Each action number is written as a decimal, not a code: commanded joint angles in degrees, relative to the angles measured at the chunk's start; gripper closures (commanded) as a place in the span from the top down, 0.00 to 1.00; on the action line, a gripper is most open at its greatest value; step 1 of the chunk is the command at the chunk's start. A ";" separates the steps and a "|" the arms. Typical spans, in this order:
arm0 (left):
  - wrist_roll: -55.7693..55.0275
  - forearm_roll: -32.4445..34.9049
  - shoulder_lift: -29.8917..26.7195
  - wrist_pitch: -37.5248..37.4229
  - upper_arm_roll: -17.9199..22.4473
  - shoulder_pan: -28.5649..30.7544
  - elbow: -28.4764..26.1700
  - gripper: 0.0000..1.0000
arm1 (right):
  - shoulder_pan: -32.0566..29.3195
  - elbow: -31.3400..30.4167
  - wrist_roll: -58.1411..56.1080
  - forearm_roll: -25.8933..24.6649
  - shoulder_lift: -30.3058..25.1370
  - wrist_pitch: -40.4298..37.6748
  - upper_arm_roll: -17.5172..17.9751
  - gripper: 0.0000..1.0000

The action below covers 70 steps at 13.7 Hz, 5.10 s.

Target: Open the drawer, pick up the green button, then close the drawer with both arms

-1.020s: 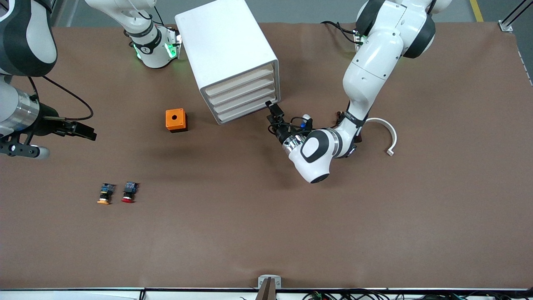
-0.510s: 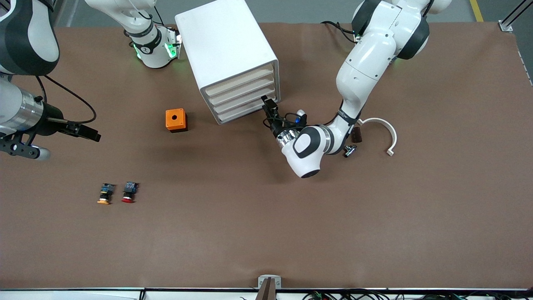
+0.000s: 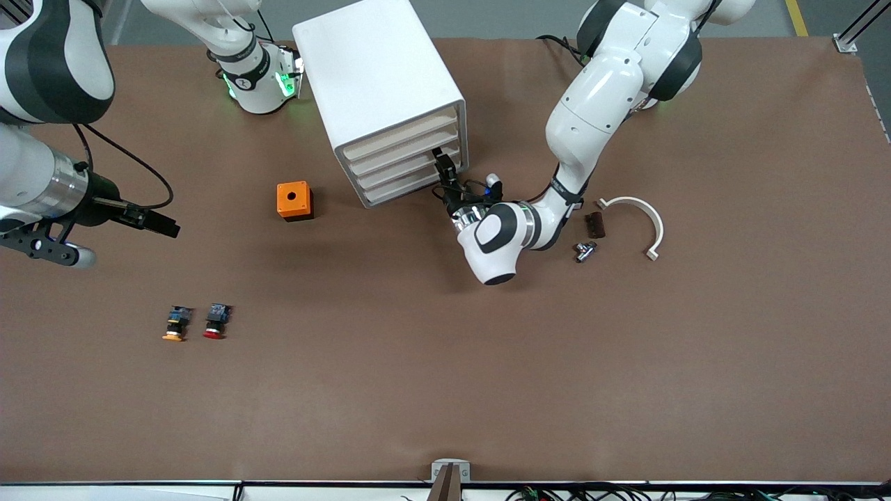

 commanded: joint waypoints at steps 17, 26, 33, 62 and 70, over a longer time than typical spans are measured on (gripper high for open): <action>-1.05 -3.04 0.56 -0.04 0.67 8.17 1.42 0.10 | 14.15 1.06 27.13 0.31 10.81 14.72 -0.09 1.00; -0.34 -3.66 0.21 7.17 0.67 13.36 2.13 0.22 | 27.51 0.97 47.97 0.31 15.21 20.18 -0.09 1.00; 7.36 -3.66 -0.23 9.81 0.32 14.76 6.42 1.00 | 37.88 0.71 64.31 -0.40 19.43 23.00 -0.09 1.00; 85.68 35.88 -45.21 -2.23 0.67 31.46 -17.63 1.00 | 50.73 -3.07 81.39 -1.28 24.62 28.27 -0.17 0.27; 98.16 42.66 -58.67 4.36 0.67 36.72 -31.97 1.00 | 44.67 7.02 69.99 -1.10 24.53 19.77 -0.35 0.00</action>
